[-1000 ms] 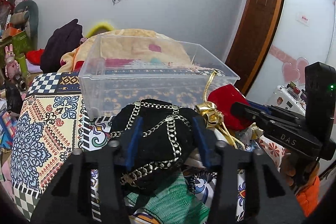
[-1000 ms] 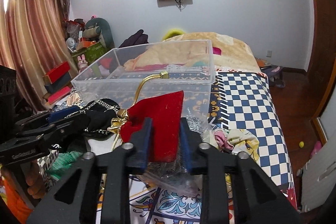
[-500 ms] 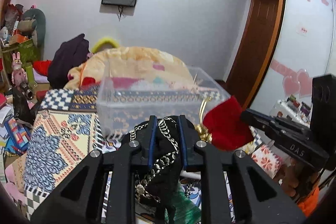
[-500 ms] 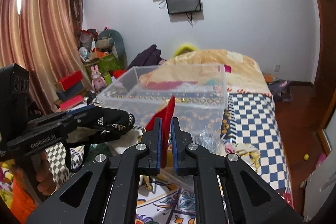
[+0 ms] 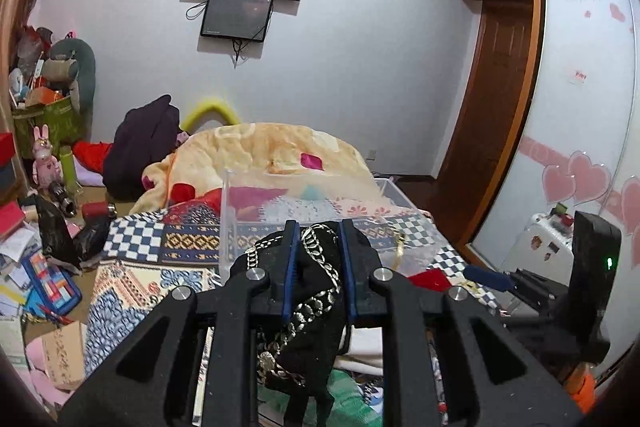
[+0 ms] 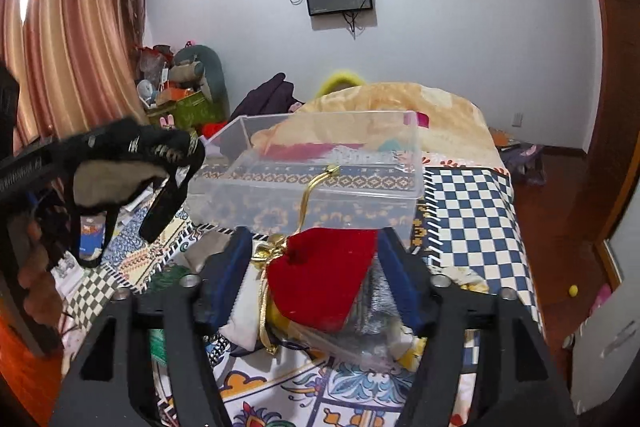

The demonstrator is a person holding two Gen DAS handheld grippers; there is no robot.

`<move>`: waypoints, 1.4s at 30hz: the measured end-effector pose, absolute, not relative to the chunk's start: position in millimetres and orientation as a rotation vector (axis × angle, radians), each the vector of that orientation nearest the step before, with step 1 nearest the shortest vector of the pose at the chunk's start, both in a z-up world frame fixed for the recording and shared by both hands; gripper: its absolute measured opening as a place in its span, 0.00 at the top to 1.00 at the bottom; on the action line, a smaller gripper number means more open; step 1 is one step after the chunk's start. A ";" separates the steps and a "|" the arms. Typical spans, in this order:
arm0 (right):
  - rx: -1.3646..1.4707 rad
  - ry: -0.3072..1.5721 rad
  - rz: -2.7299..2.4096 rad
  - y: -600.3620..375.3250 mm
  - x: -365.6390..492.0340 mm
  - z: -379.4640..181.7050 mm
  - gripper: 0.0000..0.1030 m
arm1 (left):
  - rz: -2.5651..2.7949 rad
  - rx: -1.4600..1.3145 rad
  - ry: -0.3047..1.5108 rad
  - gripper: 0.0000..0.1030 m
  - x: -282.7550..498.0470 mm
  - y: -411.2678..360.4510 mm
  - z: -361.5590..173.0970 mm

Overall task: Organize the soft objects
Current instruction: 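Carry the black cap with the left tool while the right tool carries the red pouch over the box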

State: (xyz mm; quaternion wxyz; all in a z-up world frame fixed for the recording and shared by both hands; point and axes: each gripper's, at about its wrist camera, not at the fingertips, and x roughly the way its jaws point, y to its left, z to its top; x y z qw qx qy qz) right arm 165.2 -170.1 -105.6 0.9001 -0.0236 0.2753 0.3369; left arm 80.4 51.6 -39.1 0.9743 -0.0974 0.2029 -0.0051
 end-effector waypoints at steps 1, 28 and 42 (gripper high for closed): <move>-0.060 0.577 0.701 -166.6 164.0 -106.5 0.36 | -0.005 -0.185 0.413 0.82 83.2 51.2 -38.2; -0.066 0.573 0.737 -157.9 168.6 -95.7 0.81 | 0.086 -0.130 0.452 0.81 167.5 66.9 -14.1; -0.031 0.511 0.709 -144.9 227.6 -53.2 0.81 | 0.109 -0.067 0.557 0.81 214.7 62.0 -42.5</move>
